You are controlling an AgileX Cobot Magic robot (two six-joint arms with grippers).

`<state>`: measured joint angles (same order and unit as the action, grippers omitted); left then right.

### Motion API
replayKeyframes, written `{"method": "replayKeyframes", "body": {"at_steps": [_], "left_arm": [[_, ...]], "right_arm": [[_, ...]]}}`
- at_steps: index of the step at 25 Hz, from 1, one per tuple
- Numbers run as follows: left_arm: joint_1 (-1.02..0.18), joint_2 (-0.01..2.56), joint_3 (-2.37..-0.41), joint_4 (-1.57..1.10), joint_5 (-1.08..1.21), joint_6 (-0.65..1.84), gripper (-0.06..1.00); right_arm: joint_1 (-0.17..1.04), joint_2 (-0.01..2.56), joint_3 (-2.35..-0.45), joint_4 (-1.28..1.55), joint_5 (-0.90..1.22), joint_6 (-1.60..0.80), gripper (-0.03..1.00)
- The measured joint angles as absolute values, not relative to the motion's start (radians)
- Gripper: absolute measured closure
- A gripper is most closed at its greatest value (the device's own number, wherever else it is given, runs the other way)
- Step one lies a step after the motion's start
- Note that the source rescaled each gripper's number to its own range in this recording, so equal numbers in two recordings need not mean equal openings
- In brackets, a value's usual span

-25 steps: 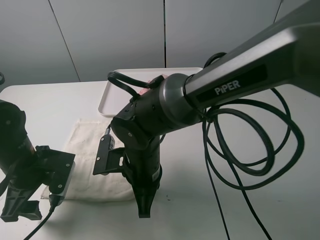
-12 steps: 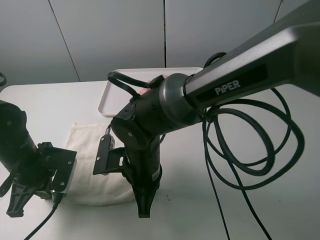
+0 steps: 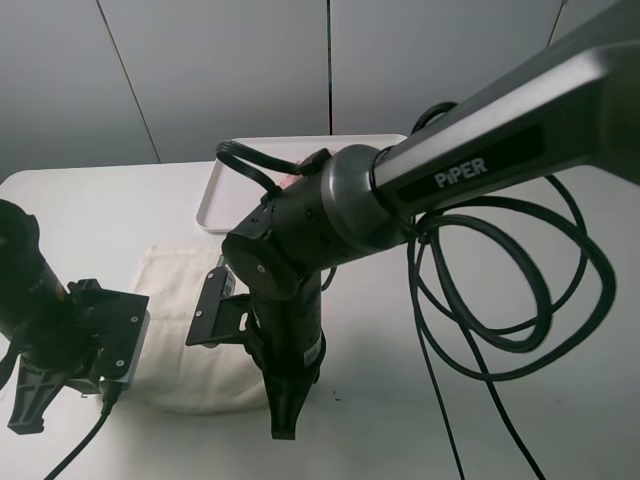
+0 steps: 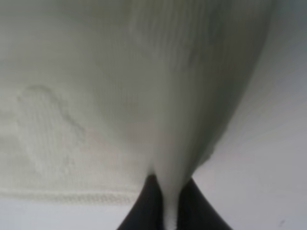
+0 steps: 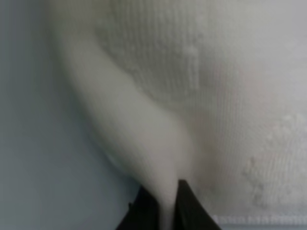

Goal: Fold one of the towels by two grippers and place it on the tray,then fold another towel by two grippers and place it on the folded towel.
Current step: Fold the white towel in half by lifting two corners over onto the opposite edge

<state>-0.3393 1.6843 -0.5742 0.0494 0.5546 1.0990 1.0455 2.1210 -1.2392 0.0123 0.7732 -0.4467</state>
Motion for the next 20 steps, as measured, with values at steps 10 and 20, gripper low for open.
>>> {"method": "replayKeyframes", "body": {"at_steps": [10, 20], "left_arm": [[-0.339, 1.541, -0.572, 0.042, 0.590, 1.077, 0.94], [-0.339, 1.473, -0.611, 0.000, 0.522, 0.795, 0.94]], "right_arm": [[1.045, 1.982, -1.234, 0.014, 0.811, -0.418, 0.97], [0.994, 1.917, -1.232, 0.014, 0.813, -0.251, 0.97]]}}
